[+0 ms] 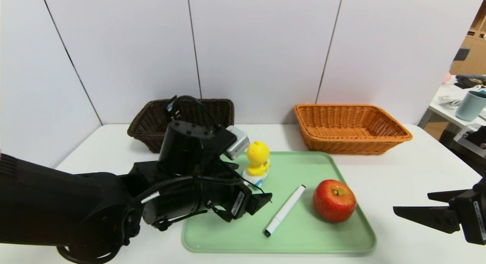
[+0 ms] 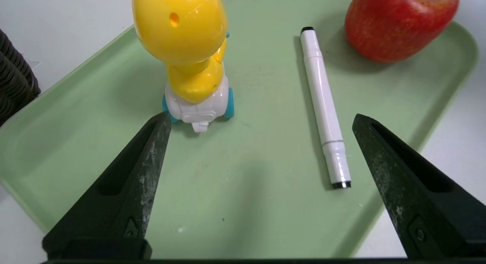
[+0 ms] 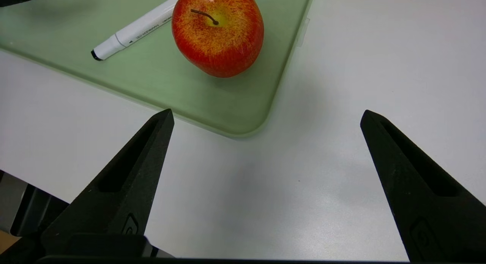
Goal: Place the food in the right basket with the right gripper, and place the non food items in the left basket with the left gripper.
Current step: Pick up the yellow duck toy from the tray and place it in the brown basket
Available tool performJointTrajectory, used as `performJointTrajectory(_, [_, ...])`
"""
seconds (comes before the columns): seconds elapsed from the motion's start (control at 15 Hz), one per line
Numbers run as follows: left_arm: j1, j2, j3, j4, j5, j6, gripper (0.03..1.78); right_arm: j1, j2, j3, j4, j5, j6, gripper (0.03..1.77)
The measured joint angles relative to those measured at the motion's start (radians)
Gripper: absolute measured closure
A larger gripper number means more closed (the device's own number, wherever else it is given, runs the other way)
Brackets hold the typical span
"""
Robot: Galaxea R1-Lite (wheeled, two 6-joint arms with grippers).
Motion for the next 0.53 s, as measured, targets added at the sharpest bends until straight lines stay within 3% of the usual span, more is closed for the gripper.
performJointTrajectory(0.53, [0.023,0.169,0.006,-0.244,0.019,-0.001,0.12,0.000,-0.006,-0.001,0.000,0.000,-0.001,0.10])
